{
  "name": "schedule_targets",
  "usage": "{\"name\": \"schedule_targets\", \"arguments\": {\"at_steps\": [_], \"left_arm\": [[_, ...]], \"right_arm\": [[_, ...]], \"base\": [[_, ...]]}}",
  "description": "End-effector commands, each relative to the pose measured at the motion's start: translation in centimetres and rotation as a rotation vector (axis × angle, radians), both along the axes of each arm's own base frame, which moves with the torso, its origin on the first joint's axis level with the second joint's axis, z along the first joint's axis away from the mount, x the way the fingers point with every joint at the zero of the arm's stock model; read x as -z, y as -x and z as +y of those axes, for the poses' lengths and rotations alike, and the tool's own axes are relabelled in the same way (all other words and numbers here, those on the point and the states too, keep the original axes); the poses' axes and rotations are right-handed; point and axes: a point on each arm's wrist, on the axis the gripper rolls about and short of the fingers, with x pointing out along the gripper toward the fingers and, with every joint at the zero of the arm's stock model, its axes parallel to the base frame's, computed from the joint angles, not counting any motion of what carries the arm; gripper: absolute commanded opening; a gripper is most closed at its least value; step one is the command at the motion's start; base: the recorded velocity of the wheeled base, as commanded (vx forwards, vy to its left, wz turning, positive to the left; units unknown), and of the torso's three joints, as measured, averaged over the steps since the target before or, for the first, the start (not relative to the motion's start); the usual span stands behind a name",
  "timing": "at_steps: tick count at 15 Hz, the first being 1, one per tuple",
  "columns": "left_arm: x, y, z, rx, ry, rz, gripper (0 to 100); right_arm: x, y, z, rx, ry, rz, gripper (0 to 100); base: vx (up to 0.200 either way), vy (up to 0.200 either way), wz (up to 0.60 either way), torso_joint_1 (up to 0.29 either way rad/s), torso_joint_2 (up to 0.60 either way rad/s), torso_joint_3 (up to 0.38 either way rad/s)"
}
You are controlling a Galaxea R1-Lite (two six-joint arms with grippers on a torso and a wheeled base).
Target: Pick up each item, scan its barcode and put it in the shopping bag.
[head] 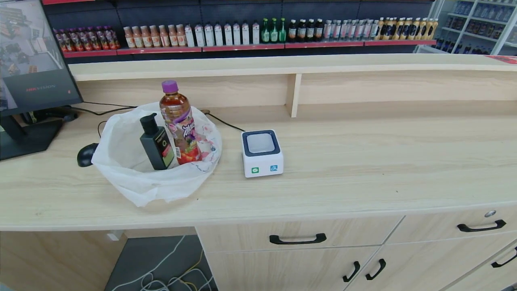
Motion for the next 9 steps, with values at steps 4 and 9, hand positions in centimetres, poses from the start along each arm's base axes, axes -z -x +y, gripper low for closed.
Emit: {"name": "schedule_targets", "arguments": {"at_steps": [4, 9], "left_arm": [[0.0, 0.0, 0.0, 0.0, 0.0, 0.0, 100], [0.0, 0.0, 0.0, 0.0, 0.0, 0.0, 100]], "right_arm": [[0.0, -0.01, 0.0, 0.0, -0.001, 0.001, 100], [0.0, -0.01, 0.0, 0.0, -0.002, 0.001, 100]], "base": [[0.0, 0.0, 0.0, 0.0, 0.0, 0.0], [0.0, 0.0, 0.0, 0.0, 0.0, 0.0]]}}
